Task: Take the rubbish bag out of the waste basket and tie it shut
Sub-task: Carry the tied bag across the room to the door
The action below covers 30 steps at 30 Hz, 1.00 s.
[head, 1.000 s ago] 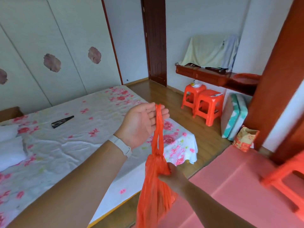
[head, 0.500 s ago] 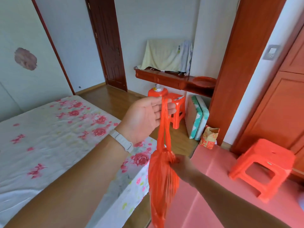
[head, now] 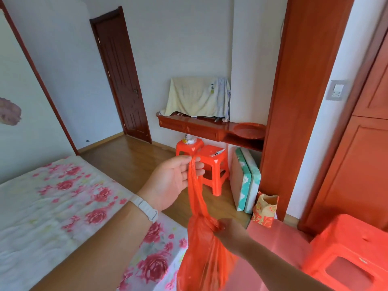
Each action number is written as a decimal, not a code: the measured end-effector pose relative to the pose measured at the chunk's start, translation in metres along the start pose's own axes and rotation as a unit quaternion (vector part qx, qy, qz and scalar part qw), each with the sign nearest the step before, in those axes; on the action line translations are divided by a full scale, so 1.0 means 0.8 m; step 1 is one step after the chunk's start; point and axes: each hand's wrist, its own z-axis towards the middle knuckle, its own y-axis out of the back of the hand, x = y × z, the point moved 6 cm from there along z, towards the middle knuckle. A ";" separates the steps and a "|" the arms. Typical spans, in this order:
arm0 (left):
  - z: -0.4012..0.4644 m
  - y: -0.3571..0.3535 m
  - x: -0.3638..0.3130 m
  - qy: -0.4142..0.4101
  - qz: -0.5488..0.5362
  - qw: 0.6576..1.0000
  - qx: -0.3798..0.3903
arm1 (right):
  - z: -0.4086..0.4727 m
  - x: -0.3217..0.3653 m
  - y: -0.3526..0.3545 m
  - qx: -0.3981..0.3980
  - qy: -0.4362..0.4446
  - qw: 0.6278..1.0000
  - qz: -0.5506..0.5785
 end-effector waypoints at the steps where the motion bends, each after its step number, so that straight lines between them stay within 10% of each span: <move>1: 0.022 -0.008 0.003 0.000 -0.002 1.000 -0.010 | 0.019 -0.007 0.012 0.001 0.000 1.000 0.010; 30: 0.579 -0.053 -0.043 0.020 -0.056 0.996 0.065 | 0.529 0.004 0.200 0.025 -0.027 0.999 0.037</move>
